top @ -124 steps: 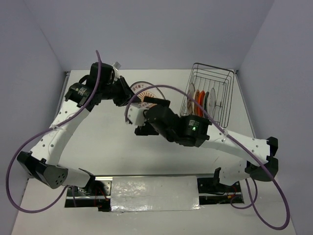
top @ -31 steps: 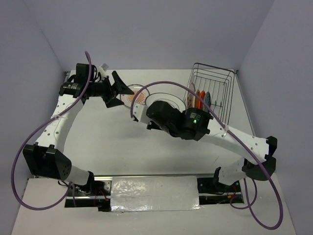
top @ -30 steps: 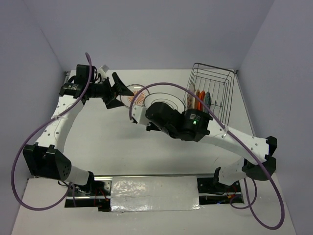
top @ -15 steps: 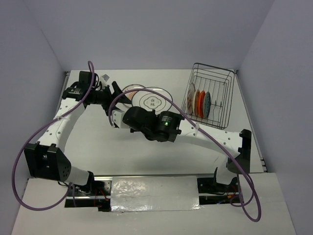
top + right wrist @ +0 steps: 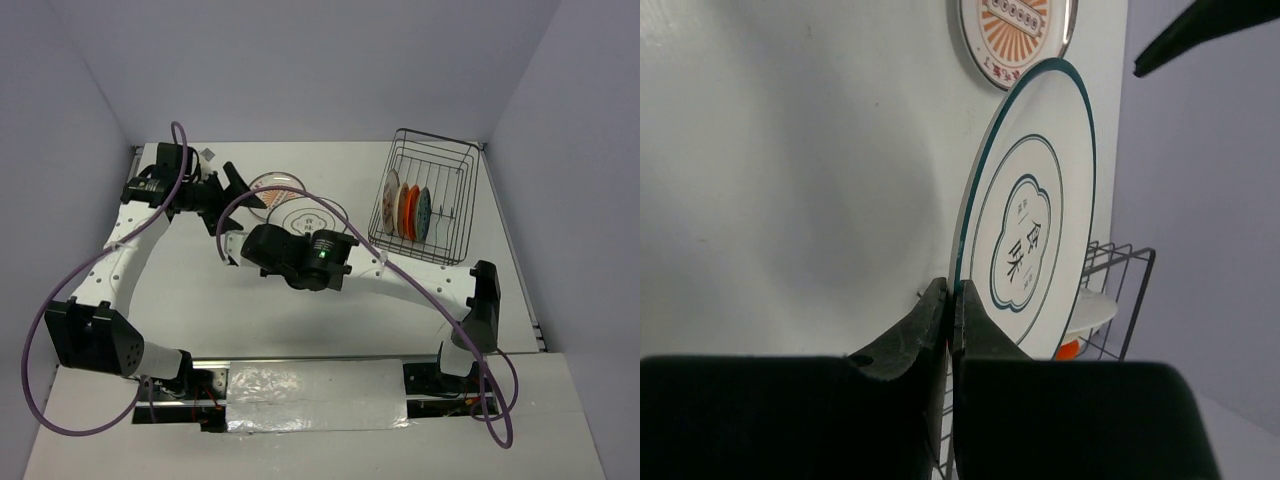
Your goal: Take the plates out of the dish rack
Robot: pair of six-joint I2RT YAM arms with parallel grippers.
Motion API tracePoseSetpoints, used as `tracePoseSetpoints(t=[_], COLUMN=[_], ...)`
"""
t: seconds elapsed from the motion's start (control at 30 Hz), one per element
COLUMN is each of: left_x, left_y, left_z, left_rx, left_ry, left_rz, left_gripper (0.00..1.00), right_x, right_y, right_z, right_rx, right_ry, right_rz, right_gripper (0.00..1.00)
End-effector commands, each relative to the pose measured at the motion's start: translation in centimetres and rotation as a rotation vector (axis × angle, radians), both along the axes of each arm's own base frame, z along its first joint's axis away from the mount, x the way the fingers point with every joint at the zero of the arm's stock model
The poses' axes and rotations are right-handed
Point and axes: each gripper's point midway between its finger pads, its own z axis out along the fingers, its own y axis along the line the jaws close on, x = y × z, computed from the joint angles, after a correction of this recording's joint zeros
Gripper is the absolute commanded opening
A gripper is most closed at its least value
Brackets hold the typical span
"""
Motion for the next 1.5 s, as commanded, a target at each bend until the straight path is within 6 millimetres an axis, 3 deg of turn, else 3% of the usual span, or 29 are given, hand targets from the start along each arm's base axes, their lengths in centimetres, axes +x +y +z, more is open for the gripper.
tracePoseSetpoints(t=[0.0,0.23,0.43,0.47,0.63,0.67,0.7,0.73,0.77,0.8,0.83,0.9,0.93,0.97,1.0,1.03,1.07,1.1,1.17,1.2,1.23,1.33,1.47], left_x=[0.9,1.0,1.2,1.3,1.8,1.9,2.1,2.3,2.7,3.1,4.0,6.4,7.7,9.4,11.1,12.5,13.6,15.9,17.9,19.6,20.8,23.1,24.5], left_y=[-0.3,-0.6,-1.3,-1.3,-1.5,-1.5,-1.4,-1.3,-1.2,-0.9,0.1,2.1,2.8,3.5,4.6,5.0,5.3,5.8,5.7,5.5,5.2,5.0,5.1], left_z=[2.4,1.2,0.3,0.2,0.7,0.6,0.6,0.6,0.8,0.9,0.6,0.5,-0.1,0.0,-1.4,-1.7,-2.2,-3.4,-4.7,-6.9,-6.4,-8.1,-9.9], left_rx=[-0.034,-0.043,-0.091,-0.09,-0.085,-0.084,-0.074,-0.067,-0.058,-0.048,-0.006,0.044,0.066,0.076,0.101,0.1,0.092,0.09,0.067,0.055,0.04,0.03,0.04], left_ry=[-0.08,-0.05,-0.032,-0.024,-0.03,-0.027,-0.033,-0.034,-0.045,-0.055,-0.065,-0.115,-0.123,-0.166,-0.156,-0.167,-0.169,-0.18,-0.172,-0.157,-0.173,-0.173,-0.158], left_rz=[0.005,-0.017,-0.043,-0.046,-0.067,-0.067,-0.066,-0.061,-0.058,-0.045,0.008,0.112,0.15,0.19,0.235,0.255,0.272,0.288,0.291,0.282,0.272,0.273,0.28], left_gripper=[0.97,0.83,0.52,0.39,0.29,0.09,0.0,0.0,0.0,0.0,0.0,0.0,0.0,0.0,0.0,0.0,0.0,0.0,0.0,0.0,0.0,0.0,0.08], right_x=[-0.6,-0.7,-1.1,-0.7,0.3,0.5,0.7,1.0,1.2,1.6,2.4,2.0,2.7,2.1,1.5,1.8,1.1,0.8,0.0,-0.3,-0.5,-2.0,-2.3], right_y=[1.5,2.9,5.1,5.1,6.1,6.1,6.1,6.0,5.7,5.1,4.2,2.6,0.9,-1.0,-1.5,-3.0,-4.9,-6.0,-9.0,-10.0,-10.9,-14.4,-17.4], right_z=[2.3,4.4,5.9,6.0,6.5,6.5,6.8,6.6,6.4,6.6,6.5,7.5,6.9,9.3,8.7,9.5,11.6,11.5,12.9,13.4,13.9,15.3,14.8], right_rx=[0.117,0.211,0.299,0.293,0.359,0.373,0.393,0.404,0.412,0.434,0.485,0.627,0.664,0.766,0.831,0.883,0.958,0.98,1.016,1.052,1.068,1.131,1.159], right_ry=[0.002,-0.027,-0.047,-0.063,-0.085,-0.086,-0.092,-0.085,-0.08,-0.082,-0.052,0.048,0.073,0.076,0.133,0.134,0.12,0.135,0.114,0.122,0.113,0.094,0.063], right_rz=[0.019,0.06,0.141,0.126,0.109,0.101,0.093,0.071,0.052,0.016,-0.05,-0.111,-0.164,-0.174,-0.194,-0.224,-0.232,-0.266,-0.31,-0.344,-0.367,-0.404,-0.473], right_gripper=[0.0,0.0,0.0,0.0,0.0,0.0,0.0,0.13,0.36,0.59,0.99,1.0,1.0,1.0,1.0,1.0,1.0,1.0,1.0,1.0,1.0,1.0,1.0])
